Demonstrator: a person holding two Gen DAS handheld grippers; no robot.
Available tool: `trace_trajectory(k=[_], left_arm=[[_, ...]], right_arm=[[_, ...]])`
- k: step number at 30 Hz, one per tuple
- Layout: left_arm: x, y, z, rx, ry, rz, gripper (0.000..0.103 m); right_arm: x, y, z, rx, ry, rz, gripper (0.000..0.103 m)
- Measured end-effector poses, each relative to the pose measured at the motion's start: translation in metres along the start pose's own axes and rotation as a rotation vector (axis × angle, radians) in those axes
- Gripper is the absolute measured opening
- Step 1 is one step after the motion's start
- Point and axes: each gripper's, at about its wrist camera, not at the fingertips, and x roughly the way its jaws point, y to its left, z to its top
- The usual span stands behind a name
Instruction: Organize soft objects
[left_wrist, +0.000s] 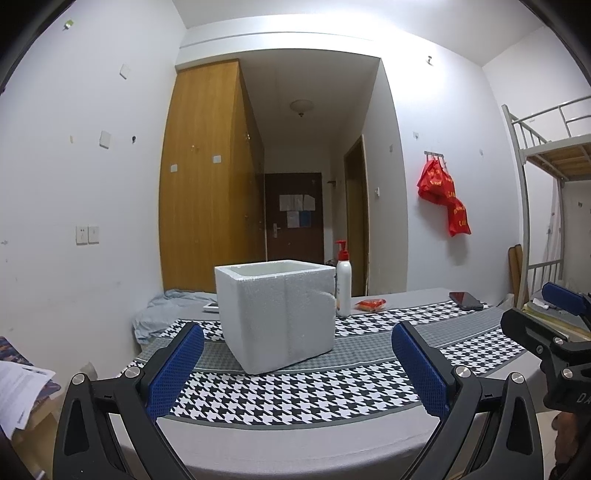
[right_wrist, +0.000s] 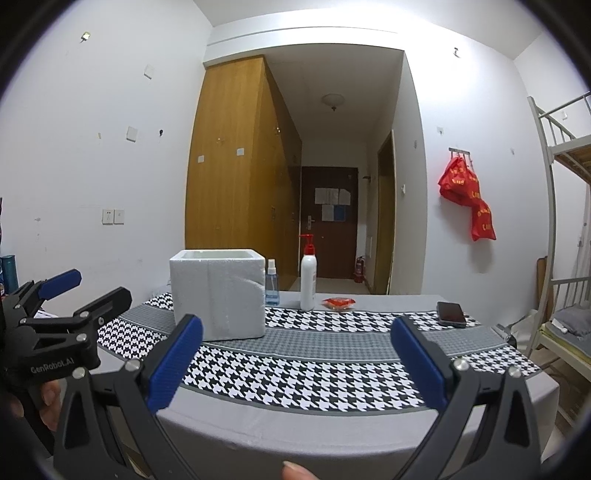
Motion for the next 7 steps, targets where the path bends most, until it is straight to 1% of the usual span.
trace_trajectory(k=[7], left_arm=[[0.0000,0.0013,-0.0002,-0.012,-0.009,0.006,0.102]], right_arm=[[0.0008,-0.0008,0.0001,0.012,0.009,-0.001,0.103]])
